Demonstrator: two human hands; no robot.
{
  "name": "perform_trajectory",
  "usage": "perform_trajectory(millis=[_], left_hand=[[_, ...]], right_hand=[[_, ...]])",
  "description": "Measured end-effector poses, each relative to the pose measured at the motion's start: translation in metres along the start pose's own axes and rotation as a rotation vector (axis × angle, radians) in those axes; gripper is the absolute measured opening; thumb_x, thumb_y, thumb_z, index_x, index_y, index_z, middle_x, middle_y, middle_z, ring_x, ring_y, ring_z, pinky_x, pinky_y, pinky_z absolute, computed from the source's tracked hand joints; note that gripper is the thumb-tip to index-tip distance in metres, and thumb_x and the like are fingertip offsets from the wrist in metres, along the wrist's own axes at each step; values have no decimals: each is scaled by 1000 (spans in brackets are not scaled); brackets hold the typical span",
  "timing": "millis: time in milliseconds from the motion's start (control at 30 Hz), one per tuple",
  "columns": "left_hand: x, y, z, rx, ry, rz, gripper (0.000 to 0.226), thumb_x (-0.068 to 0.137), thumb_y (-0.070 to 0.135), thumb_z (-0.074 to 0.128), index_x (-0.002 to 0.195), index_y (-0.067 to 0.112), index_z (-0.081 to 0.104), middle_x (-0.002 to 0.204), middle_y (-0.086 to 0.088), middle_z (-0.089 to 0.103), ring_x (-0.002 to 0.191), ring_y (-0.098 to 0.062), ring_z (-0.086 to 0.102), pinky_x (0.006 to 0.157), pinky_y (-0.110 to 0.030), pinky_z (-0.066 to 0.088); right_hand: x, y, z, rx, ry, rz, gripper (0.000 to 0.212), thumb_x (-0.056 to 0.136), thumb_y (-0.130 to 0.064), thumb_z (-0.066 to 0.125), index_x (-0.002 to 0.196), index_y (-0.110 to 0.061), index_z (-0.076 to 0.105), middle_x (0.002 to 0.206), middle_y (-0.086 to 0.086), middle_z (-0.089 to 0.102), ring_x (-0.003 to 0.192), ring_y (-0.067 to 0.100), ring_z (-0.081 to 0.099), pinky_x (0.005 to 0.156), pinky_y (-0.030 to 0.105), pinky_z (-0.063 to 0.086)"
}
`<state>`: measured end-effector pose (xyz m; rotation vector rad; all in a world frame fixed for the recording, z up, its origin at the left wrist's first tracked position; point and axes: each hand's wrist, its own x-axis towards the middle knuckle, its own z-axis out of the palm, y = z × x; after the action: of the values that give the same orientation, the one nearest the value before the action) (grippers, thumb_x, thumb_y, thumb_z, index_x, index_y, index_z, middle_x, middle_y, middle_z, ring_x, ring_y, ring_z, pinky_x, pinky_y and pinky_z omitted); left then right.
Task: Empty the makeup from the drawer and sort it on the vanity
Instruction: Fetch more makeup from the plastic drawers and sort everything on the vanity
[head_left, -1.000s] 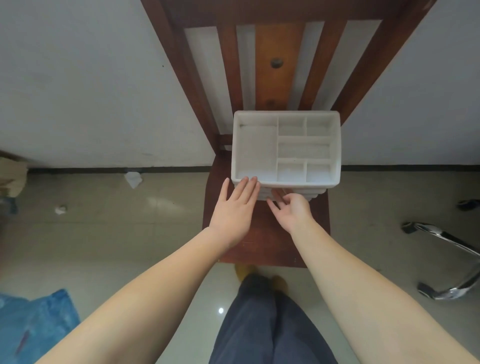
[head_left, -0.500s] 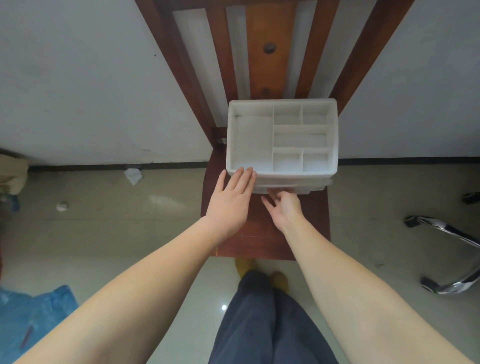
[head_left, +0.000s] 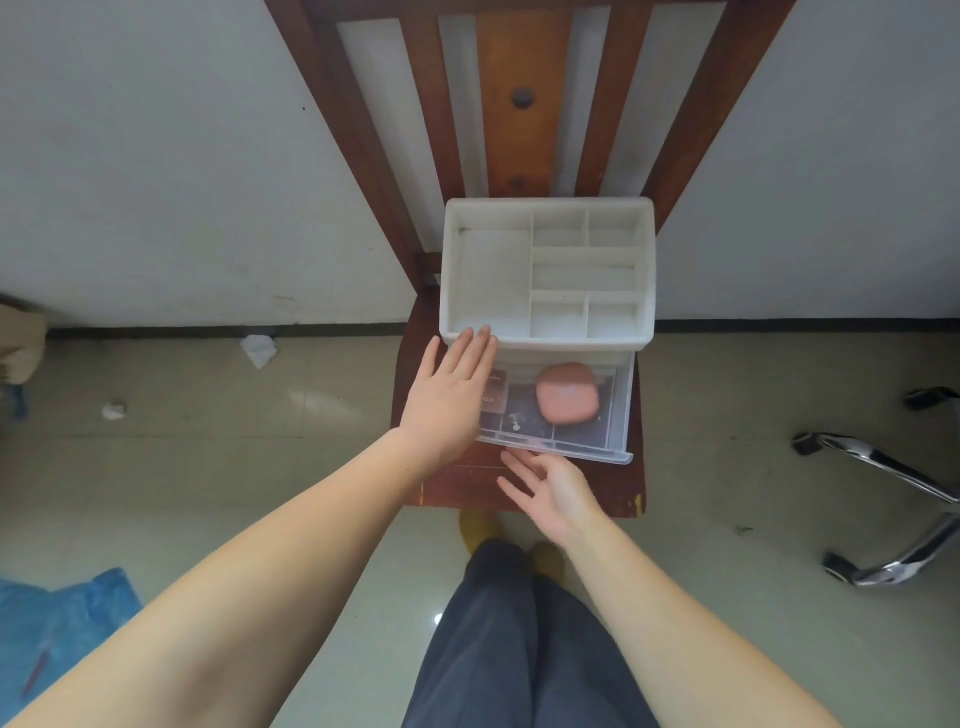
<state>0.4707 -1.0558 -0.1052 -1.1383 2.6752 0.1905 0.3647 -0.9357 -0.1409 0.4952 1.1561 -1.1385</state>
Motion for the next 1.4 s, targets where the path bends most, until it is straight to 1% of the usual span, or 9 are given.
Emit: perform_trajectory(millis=[167, 300, 433, 700, 867, 1033, 1167, 1300, 1400], left_hand=[[-9, -4, 10, -122, 76, 243, 43, 79, -1, 57, 121, 5, 57, 126, -15, 58, 112, -32, 56, 95, -40, 45], [7, -4, 21, -59, -133, 184, 45, 93, 10, 46, 138, 10, 38, 147, -14, 36, 134, -29, 34, 108, -37, 31], [33, 2, 25, 113, -213, 114, 59, 92, 10, 48, 145, 10, 22, 150, -19, 27, 141, -33, 22, 117, -42, 11], [40, -5, 36, 183, -157, 219, 64, 90, 15, 51, 146, 8, 20, 135, -14, 43, 127, -34, 39, 112, -45, 20], [25, -9, 9, -222, -164, 183, 74, 84, 33, 60, 146, 12, 26, 126, -11, 46, 115, -28, 44, 92, -39, 44], [-33, -14, -11, -585, -378, 140, 83, 77, 41, 61, 148, 22, 23, 121, -4, 47, 109, -19, 49, 88, -21, 38], [-48, -6, 6, -543, -679, 103, 84, 79, 36, 62, 150, 19, 18, 126, -7, 46, 111, -23, 51, 90, -24, 42], [-35, 2, 14, -589, -706, 55, 81, 78, 32, 63, 146, 20, 21, 124, -11, 47, 105, -25, 53, 90, -34, 49], [-22, 7, 14, -591, -707, 62, 91, 77, 33, 64, 149, 30, 9, 128, -9, 46, 104, -23, 54, 90, -35, 49]], right_hand=[[-37, -52, 1, -1148, -174, -83, 19, 96, -10, 44, 98, -15, 62, 100, 6, 69, 80, 11, 69, 71, 27, 57], [-27, -99, 6, -1916, 2, -778, 29, 92, -13, 48, 121, -17, 54, 128, 0, 54, 111, 18, 53, 87, 31, 45], [12, -102, 3, -2456, -29, -802, 55, 87, -20, 60, 135, -13, 33, 152, 11, 23, 140, 28, 22, 115, 46, 16], [32, -98, -3, -2492, 49, -953, 59, 82, -34, 62, 129, -12, 34, 129, 15, 44, 117, 33, 42, 99, 42, 35], [-9, -106, -1, -1979, -35, -928, 65, 76, -47, 61, 127, -19, 35, 127, 5, 47, 114, 24, 44, 84, 35, 45], [-52, -89, -20, -1873, -346, -507, 80, 68, -64, 55, 137, -35, 29, 137, -7, 46, 118, 11, 49, 95, 26, 43], [-47, -70, -40, -1955, -337, -178, 91, 73, -56, 58, 149, -22, 21, 148, -3, 38, 131, 16, 42, 104, 26, 36], [-36, -79, -42, -1912, -273, -191, 69, 68, -56, 57, 127, -22, 43, 120, -3, 56, 102, 20, 58, 82, 27, 48], [-30, -94, -39, -1929, -209, -203, 94, 67, -57, 58, 146, -19, 23, 129, 3, 54, 89, 15, 61, 74, 26, 50]])
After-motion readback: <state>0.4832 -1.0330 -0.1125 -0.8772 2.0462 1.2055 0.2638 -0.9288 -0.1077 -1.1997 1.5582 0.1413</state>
